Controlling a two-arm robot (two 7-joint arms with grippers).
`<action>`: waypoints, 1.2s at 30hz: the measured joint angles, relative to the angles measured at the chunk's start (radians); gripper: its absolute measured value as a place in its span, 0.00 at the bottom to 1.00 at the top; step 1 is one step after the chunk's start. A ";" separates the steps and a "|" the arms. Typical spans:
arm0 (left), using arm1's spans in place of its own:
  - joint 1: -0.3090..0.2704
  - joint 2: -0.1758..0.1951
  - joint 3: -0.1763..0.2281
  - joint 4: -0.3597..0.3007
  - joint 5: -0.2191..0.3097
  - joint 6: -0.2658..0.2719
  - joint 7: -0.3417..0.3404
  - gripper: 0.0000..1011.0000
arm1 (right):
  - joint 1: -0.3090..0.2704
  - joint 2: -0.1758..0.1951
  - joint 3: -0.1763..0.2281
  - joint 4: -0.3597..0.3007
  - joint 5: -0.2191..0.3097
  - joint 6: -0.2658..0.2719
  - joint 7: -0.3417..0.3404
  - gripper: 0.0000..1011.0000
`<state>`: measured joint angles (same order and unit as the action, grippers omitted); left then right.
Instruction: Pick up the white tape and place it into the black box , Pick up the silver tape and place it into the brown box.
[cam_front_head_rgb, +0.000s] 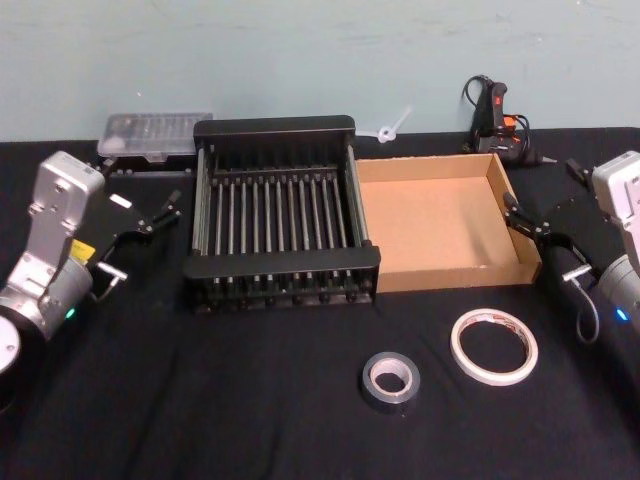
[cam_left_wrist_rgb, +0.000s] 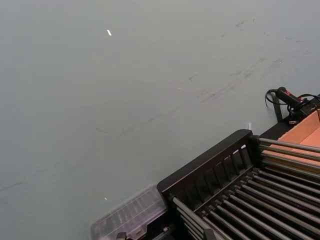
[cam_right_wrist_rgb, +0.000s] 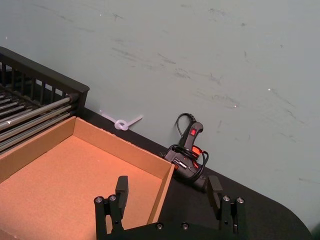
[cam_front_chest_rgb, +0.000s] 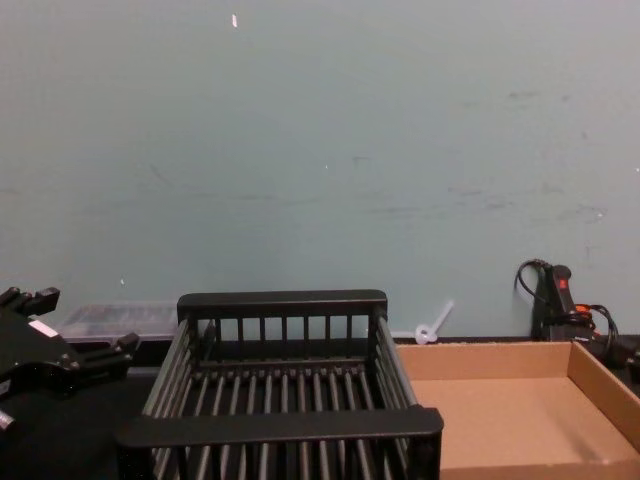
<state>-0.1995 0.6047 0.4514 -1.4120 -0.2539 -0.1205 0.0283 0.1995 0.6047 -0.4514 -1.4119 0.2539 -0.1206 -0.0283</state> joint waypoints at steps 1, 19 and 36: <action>0.000 0.000 0.000 0.000 0.000 0.000 0.000 0.99 | 0.000 0.000 0.000 0.000 0.000 0.000 0.000 0.99; 0.000 0.000 0.000 0.000 0.000 0.000 0.000 0.99 | 0.000 0.000 0.000 0.000 0.000 0.000 0.000 0.99; 0.000 0.000 0.000 0.000 0.000 0.000 0.000 0.99 | 0.000 0.000 0.000 0.000 0.000 0.000 0.000 0.99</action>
<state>-0.1995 0.6047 0.4514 -1.4120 -0.2539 -0.1205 0.0283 0.1995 0.6047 -0.4514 -1.4120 0.2539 -0.1205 -0.0283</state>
